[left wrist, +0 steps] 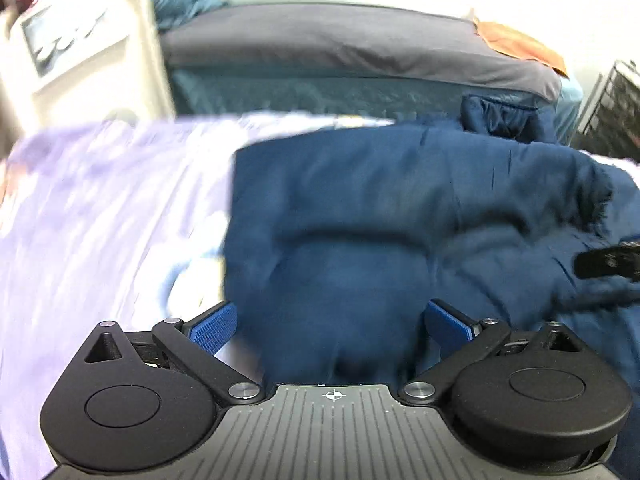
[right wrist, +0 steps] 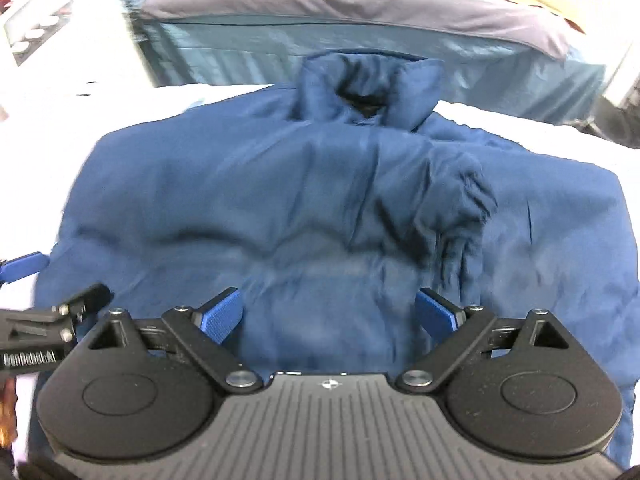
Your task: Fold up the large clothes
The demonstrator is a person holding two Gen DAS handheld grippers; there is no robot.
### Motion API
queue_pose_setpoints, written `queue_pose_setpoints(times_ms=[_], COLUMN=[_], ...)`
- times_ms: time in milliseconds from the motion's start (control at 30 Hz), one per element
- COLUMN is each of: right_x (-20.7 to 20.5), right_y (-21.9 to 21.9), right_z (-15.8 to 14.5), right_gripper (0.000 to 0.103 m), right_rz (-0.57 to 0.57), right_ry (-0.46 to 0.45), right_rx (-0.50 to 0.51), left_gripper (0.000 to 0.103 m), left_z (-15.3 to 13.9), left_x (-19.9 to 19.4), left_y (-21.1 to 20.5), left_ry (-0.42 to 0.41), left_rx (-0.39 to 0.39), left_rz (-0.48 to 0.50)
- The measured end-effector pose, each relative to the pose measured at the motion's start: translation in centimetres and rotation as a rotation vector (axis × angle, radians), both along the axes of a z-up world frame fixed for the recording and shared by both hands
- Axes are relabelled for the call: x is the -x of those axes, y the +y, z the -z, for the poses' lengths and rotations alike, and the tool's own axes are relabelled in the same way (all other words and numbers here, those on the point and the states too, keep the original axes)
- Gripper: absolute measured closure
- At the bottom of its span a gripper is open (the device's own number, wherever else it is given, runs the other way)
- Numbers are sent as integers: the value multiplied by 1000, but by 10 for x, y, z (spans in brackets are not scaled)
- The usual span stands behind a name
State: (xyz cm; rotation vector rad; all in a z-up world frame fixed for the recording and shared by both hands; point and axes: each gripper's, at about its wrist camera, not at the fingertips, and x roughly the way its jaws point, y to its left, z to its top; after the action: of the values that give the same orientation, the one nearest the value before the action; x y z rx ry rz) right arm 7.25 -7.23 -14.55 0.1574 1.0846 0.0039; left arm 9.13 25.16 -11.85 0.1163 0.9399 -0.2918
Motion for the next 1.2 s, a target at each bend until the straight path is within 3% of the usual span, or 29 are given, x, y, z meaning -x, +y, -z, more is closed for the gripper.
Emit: queue_pose_setpoints(times_ms=[133,233,433,567,700,867,1033,1200], right_x=[58,109,202,251,279,292,308,312], right_y=[-16,-43,-126,-167,-177,-182,-186,-180], right_z=[-17,-22,-14,-2,11,32,50,52], right_gripper=[8,8,8,12,19,19,19,18], right_rz=[-101,-103,135,257,274,306,349,330], right_ry=[-14,-2,110,165,178,213,260,277], right_rx=[-51,-8,-34,-111,-162,-273,-366,-436], left_gripper=[0,0,0,0,0,0,0,0], left_z=[0,4,-2,3,15,12,10,6], left_x=[46,79,124,141,157,169,184,198], left_y=[64,103,146,151,147,160,164,163], left_ry=[124,189,246,312,360,396,423,459], left_rx=[97,68,67,101,135,230,190,216], left_rz=[-127,-188,-221,-140,-92,-119,-57,2])
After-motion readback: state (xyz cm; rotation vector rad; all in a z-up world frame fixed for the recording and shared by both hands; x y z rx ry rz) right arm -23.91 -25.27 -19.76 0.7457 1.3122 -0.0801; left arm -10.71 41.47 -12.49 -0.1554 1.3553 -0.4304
